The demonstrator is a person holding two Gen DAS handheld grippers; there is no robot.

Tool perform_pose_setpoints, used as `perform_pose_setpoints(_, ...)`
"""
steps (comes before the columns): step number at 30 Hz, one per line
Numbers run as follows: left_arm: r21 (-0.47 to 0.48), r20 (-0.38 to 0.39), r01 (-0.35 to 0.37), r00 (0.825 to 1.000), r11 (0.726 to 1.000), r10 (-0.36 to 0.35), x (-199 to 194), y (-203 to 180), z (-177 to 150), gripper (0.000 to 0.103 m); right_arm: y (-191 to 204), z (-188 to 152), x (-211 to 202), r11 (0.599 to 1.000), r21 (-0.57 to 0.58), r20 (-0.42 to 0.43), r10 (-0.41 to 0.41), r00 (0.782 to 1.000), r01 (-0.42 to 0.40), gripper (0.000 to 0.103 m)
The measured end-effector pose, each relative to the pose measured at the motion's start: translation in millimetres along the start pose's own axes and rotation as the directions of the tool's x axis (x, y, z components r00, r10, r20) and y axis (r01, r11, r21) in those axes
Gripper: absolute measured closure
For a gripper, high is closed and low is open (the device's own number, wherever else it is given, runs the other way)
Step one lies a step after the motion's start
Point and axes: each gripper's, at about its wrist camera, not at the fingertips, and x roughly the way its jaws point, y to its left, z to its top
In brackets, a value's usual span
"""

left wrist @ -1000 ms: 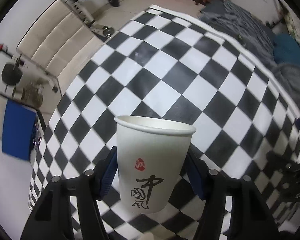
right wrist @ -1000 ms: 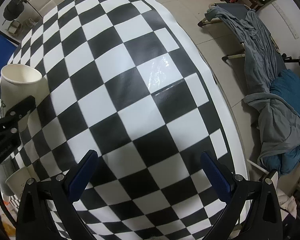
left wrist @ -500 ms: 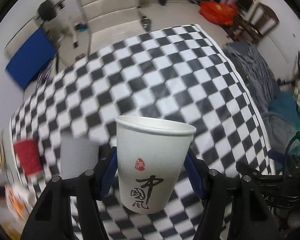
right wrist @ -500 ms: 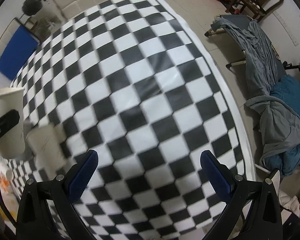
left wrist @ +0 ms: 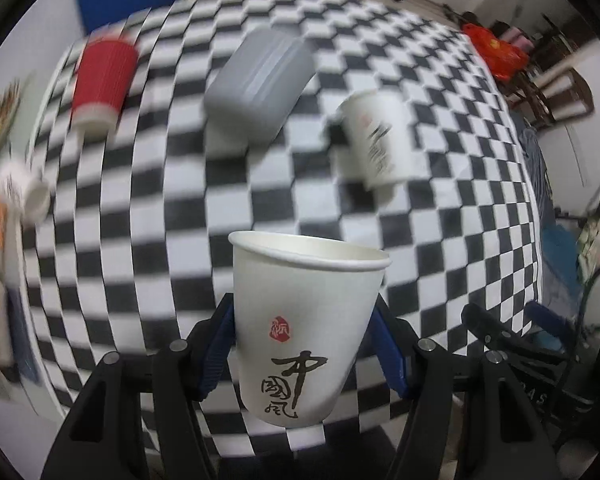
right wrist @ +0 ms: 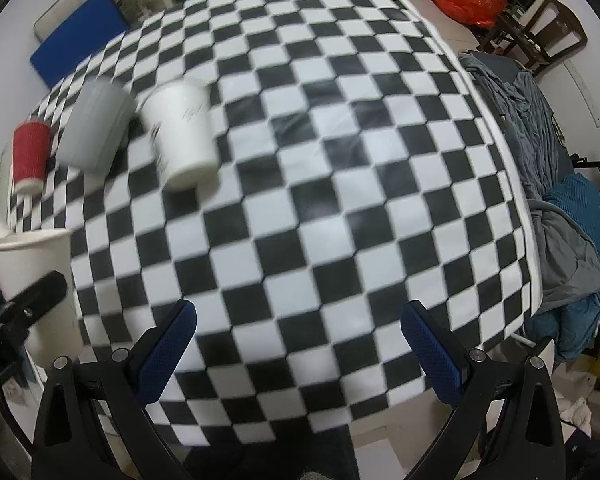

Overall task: Flip cup upright
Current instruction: 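Lift the white paper cup with the left gripper and carry it over the table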

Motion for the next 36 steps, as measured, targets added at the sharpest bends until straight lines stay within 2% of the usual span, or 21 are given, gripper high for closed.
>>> perform_pose_setpoints(2, -0.069, -0.044, 0.043, 0.998, 0.997, -0.046, 7.8, 1.1, -11.7, 0.042, 7.8, -13.1, 7.8, 1.000, -0.008, -0.019, -0.003, 1.000, 0.003, 0.000)
perform_pose_setpoints(5, -0.188, -0.091, 0.112, 0.987, 0.976, -0.131, 32.2, 16.1, -20.5, 0.042, 17.7, -26.8, 19.2, 1.000, -0.028, -0.043, -0.013, 0.999, 0.011, 0.000)
perform_pose_setpoints(9, -0.299, -0.085, 0.163, 0.977, 0.940, -0.197, 47.9, 22.5, -25.2, 0.042, 19.6, -35.8, 34.0, 0.999, -0.042, -0.073, -0.025, 0.997, 0.022, 0.000)
perform_pose_setpoints(13, -0.358, -0.063, 0.177, 0.975, 0.917, -0.213, 59.2, 25.2, -24.6, 0.042, 18.4, -38.6, 48.3, 0.998, -0.052, -0.093, -0.040, 0.995, 0.036, 0.000)
perform_pose_setpoints(21, -0.310, -0.045, 0.123, 0.989, 0.943, -0.144, 67.4, 19.4, -27.2, 0.039, 7.0, -27.3, 63.0, 0.998, -0.046, -0.103, -0.042, 0.994, 0.037, 0.000)
perform_pose_setpoints(25, -0.284, -0.046, 0.082, 0.994, 0.955, -0.099, 68.1, 15.4, -26.4, 0.038, 2.0, -20.6, 66.8, 0.999, -0.046, -0.100, -0.008, 0.995, 0.003, 0.000)
perform_pose_setpoints(26, -0.279, -0.050, 0.077, 0.994, 0.957, -0.094, 68.9, 14.4, -25.6, 0.033, 1.5, -19.6, 66.9, 0.999, -0.048, -0.096, -0.006, 0.995, 0.002, 0.000)
perform_pose_setpoints(27, -0.275, -0.054, 0.073, 0.994, 0.959, -0.091, 70.1, 13.7, -24.6, 0.022, 1.0, -18.6, 66.6, 0.999, -0.051, -0.092, -0.006, 0.996, 0.001, 0.000)
perform_pose_setpoints(28, -0.275, -0.052, 0.070, 0.995, 0.959, -0.087, 70.1, 13.8, -24.0, 0.019, -0.7, -16.4, 65.4, 0.998, -0.058, -0.087, -0.007, 0.996, 0.002, 0.000)
perform_pose_setpoints(36, -0.272, -0.002, 0.067, 0.998, 0.960, -0.070, 51.3, 21.5, -22.7, 0.016, -10.1, 1.6, 54.8, 0.997, -0.062, -0.073, 0.033, 0.997, -0.038, 0.000)
